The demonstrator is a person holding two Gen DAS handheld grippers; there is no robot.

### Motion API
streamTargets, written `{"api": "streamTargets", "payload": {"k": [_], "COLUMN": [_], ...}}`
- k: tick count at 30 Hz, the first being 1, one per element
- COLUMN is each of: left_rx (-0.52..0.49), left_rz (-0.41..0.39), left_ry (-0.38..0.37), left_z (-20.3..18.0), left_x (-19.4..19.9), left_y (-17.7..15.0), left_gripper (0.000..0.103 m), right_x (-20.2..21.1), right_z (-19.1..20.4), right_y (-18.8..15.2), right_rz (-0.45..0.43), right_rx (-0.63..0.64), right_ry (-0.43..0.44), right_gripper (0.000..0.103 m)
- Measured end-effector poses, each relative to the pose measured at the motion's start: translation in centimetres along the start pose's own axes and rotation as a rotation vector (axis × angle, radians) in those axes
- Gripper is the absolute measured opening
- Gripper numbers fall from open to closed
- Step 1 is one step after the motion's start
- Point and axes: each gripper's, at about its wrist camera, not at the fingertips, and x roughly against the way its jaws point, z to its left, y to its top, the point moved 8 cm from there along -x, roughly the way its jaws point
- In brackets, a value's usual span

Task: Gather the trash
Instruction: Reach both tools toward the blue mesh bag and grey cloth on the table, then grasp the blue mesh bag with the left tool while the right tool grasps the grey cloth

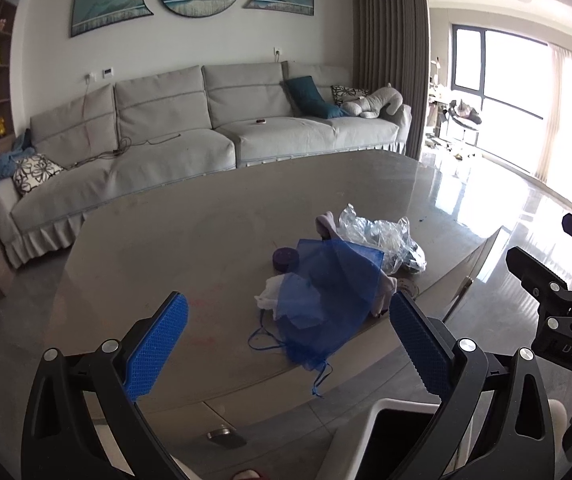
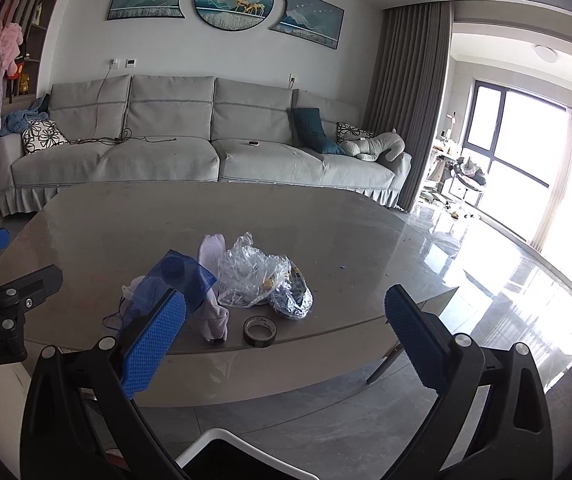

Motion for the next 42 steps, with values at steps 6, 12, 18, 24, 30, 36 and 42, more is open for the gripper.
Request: {"api": "streamTargets", "payload": {"k": [6, 12, 18, 24, 30, 36, 42], "left_rx": [-0.018, -0.051, -0.103, -0.13, -0.133, -0.128, -0.063], "left_rz": [0.041, 0.072, 0.097, 0.129, 0.16, 0.237, 0.31], "left_ry": [-0.006, -0.018, 0.009, 0.005, 0.033, -0.004, -0.079], "left_z": [-0.9, -3.2, -5.3, -7.0, -6.3, -5.9, -5.4], "left_x": [-2.7, -5.4, -8.9, -11.6, -14.6, -16.9, -18.0], "left_y": [-1.6, -1.9, -2.5, -3.2, -3.5, -4.3, -5.5], "left_gripper": [0.098, 0.098, 0.098, 0.098, 0.098, 0.063, 0.002], "right_x": [-2.7, -4.7, -6.5, -8.8, -10.8, -12.2, -13.2], "right_z": [-0.4, 0.1, -0.8, -1.5, -1.5, -0.8, 0.1], "right_y": [-0.9, -1.5, -1.6, -2.0, -2.5, -3.2, -3.7], "right_rz": [0.038, 0.068, 0.082, 0.11, 0.131, 0.155, 0.181], "right_rx": [-0.034, -0.018, -0.016, -0.009, 0.003, 0.009, 0.007], "right_ry": [0.036, 0.05, 0.042, 0.044, 0.051, 0.085, 0.1], "right_gripper": [0.099, 0.099, 0.099, 0.099, 0.099, 0.099, 0.099]}}
